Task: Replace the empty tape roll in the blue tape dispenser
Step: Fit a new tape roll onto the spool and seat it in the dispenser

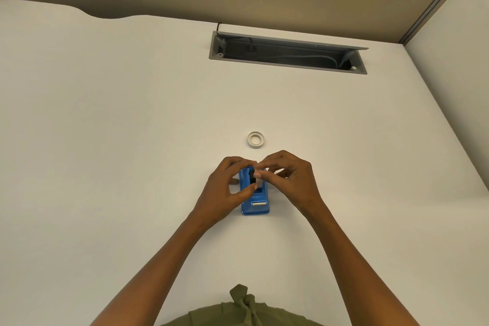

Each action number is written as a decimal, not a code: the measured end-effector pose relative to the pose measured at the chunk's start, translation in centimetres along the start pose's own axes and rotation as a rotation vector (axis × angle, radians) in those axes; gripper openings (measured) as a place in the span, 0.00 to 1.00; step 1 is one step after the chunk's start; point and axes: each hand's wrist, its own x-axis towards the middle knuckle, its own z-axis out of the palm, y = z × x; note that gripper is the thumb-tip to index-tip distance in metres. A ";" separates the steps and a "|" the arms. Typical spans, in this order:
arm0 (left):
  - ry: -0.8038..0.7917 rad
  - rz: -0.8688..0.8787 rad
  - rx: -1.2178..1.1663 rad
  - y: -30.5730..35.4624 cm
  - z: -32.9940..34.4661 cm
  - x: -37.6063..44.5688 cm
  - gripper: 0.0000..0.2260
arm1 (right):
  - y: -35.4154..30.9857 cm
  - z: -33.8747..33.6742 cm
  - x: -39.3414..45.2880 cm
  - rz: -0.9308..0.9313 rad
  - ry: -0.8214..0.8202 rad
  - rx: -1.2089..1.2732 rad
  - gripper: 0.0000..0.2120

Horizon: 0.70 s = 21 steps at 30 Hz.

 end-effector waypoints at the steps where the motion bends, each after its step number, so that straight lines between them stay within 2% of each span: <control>1: 0.001 -0.001 0.002 0.0 0.0 0.0 0.19 | 0.0 -0.1 0.0 -0.002 -0.010 -0.003 0.07; 13: 0.005 -0.003 0.003 0.1 0.0 0.1 0.20 | -0.3 0.0 0.0 -0.004 0.009 -0.022 0.05; 21: 0.003 -0.014 -0.009 0.1 0.0 0.0 0.18 | -1.1 0.0 0.1 -0.135 -0.003 -0.216 0.05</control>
